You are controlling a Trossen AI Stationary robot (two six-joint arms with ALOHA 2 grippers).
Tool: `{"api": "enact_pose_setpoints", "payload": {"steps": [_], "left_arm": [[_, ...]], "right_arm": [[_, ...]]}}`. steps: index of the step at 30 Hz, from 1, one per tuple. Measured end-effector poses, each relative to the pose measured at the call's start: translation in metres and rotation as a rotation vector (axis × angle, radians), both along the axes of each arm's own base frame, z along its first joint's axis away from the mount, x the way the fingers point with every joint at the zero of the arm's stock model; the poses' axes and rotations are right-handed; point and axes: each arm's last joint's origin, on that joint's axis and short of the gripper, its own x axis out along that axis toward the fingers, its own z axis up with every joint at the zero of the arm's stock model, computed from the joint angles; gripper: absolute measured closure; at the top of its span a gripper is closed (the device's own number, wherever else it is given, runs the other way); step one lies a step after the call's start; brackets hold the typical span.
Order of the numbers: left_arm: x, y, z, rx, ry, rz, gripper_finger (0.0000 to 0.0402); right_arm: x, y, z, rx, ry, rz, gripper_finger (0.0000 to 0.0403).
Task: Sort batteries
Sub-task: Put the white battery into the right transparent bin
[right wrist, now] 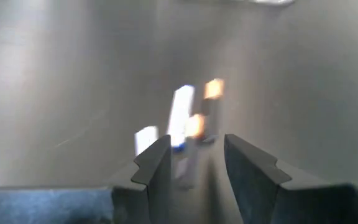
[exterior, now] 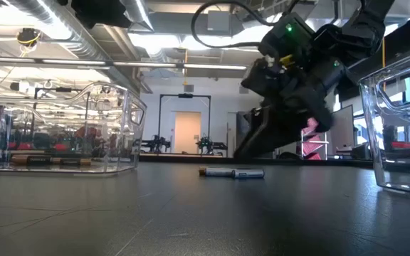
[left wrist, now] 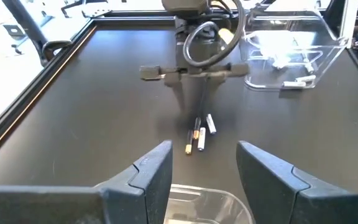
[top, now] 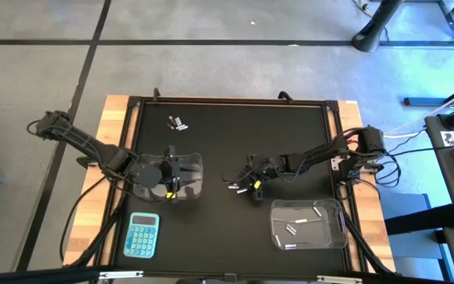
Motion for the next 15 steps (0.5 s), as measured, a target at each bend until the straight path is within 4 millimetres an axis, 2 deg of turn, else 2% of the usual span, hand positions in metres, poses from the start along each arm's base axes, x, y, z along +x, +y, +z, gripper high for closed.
{"api": "enact_pose_setpoints", "payload": {"steps": [6,11,15], "left_arm": [[-0.001,0.001,-0.008,0.01,0.017,0.02,0.0233],[-0.001,0.001,-0.008,0.021,0.01,0.034,0.0233],[-0.001,0.002,-0.008,0.025,0.009,0.036,0.0233]], "right_arm": [[-0.008,0.01,-0.001,0.152,0.089,0.122,0.0253],[-0.008,0.025,-0.005,0.08,0.087,0.123,0.0253],[-0.007,0.028,-0.005,0.018,0.072,0.074,0.0253]]}}
